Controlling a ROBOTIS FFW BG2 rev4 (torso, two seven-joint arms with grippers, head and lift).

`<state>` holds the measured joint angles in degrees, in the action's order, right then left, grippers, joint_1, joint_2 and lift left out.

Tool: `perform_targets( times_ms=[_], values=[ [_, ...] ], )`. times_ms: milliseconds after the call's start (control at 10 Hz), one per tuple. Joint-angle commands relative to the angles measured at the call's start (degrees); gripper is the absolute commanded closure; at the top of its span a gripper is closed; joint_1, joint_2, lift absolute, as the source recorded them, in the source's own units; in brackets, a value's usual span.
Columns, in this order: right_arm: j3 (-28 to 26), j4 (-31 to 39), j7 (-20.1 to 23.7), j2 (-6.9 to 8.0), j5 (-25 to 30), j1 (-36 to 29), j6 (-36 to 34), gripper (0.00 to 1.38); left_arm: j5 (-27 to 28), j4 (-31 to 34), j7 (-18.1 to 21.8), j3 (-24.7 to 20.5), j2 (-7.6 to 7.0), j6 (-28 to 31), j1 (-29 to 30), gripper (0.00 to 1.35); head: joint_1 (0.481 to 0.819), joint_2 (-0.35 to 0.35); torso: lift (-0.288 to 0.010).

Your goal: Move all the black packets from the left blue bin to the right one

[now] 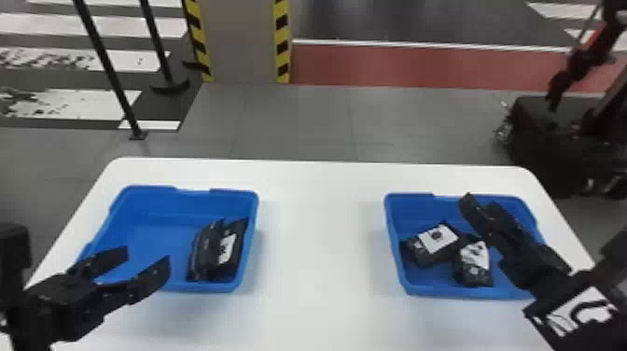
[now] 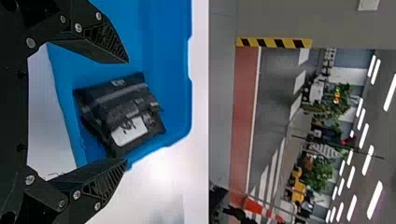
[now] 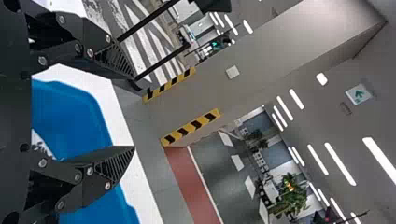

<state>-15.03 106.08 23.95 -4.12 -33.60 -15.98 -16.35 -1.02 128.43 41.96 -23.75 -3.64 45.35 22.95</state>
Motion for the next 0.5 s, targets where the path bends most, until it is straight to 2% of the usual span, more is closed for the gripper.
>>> perform_targets(
  times_ms=[0,100,300,400],
  values=[
    [0.0,4.7,0.7,0.16,-0.8,-2.9,-0.1,0.29,1.4,-7.3,0.0,-0.2,-0.5,1.6,-4.0,0.32,0.695,0.031,-0.11],
    [0.0,6.2,1.3,0.16,-1.0,-3.8,-0.2,0.3,0.5,-13.6,0.1,1.9,-2.08,1.6,-7.2,0.32,0.695,0.059,-0.11],
    [0.0,7.1,2.6,0.34,-1.3,-4.1,-0.8,0.3,-2.5,-24.3,0.5,8.8,-5.86,0.6,-14.2,0.27,0.695,0.066,-0.11],
    [0.0,6.9,2.8,0.69,-1.7,-4.3,-1.1,0.3,-2.3,-27.0,0.5,10.5,-6.38,1.3,-16.9,0.22,0.695,0.045,-0.11]
  ],
)
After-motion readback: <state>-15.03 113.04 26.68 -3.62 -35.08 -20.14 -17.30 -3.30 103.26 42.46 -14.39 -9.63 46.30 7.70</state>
